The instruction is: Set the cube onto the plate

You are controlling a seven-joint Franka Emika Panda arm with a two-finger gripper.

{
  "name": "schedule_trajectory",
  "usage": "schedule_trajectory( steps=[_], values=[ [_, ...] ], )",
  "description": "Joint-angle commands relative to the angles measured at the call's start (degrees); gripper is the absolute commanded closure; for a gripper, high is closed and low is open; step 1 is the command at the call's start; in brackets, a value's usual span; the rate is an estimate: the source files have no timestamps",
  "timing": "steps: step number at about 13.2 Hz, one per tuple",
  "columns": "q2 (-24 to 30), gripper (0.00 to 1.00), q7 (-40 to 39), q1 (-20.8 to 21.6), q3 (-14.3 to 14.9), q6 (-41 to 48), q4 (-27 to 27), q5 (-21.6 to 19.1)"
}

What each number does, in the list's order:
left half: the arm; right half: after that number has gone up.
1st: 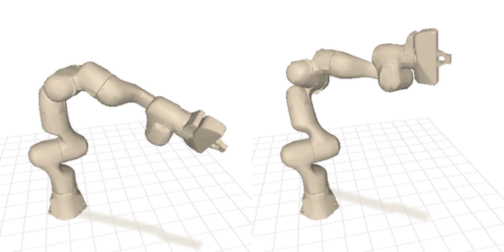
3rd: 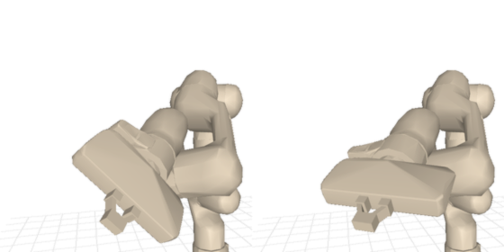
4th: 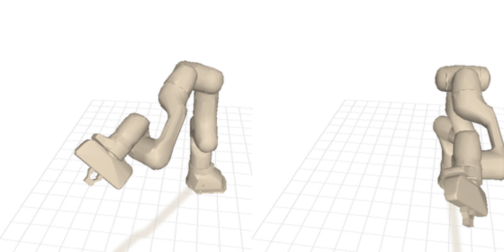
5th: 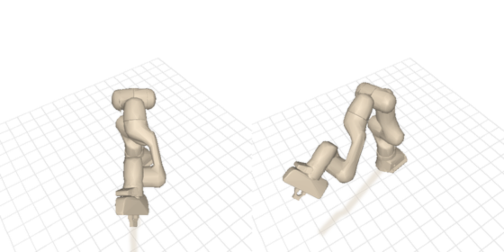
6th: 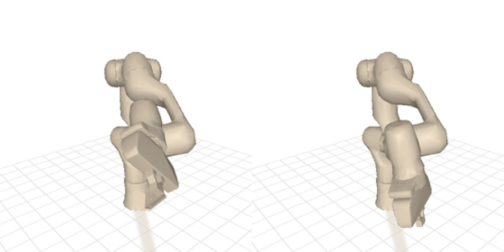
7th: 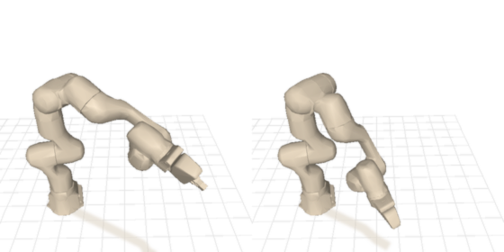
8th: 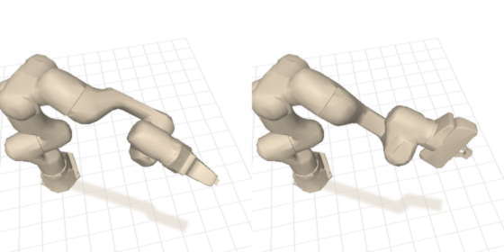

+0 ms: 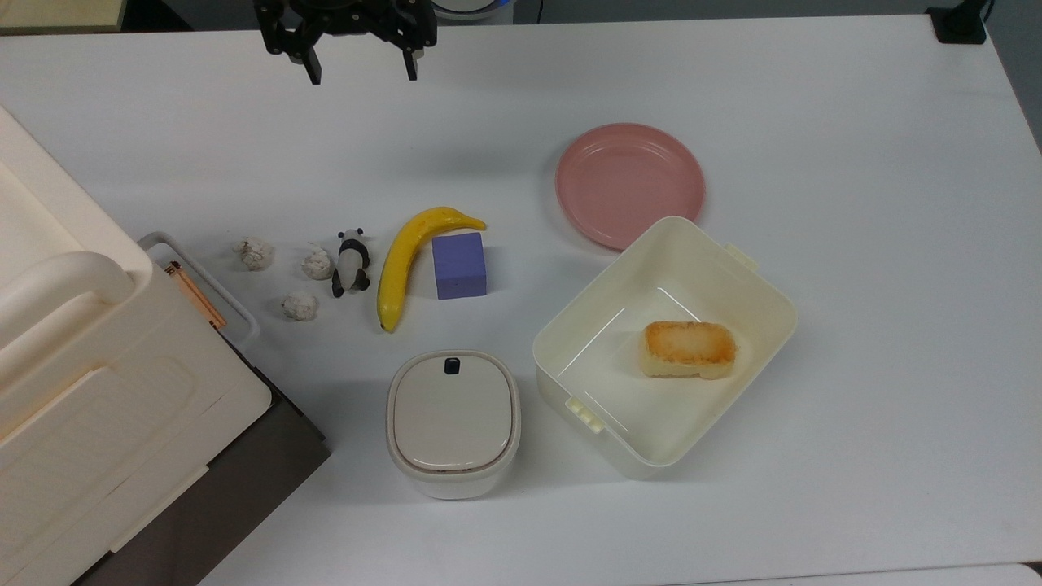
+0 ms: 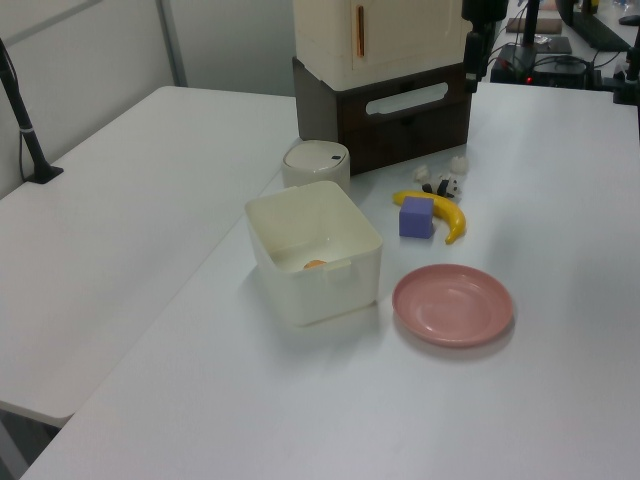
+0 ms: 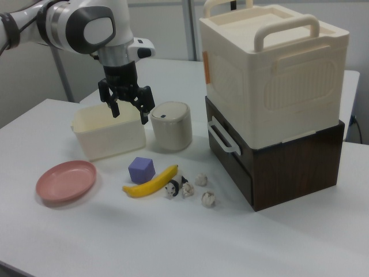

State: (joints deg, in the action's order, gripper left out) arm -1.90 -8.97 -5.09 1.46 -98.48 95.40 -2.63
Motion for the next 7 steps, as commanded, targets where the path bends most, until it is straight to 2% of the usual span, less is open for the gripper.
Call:
schedule_trajectory(
  steps=[1,7],
  values=[
    [0.8,0.0,-1.6,0.5,0.8,0.4,-0.9,-1.5],
    [1.2,0.0,-1.8,0.4,1.0,2.3,-0.9,-1.6]
  ],
)
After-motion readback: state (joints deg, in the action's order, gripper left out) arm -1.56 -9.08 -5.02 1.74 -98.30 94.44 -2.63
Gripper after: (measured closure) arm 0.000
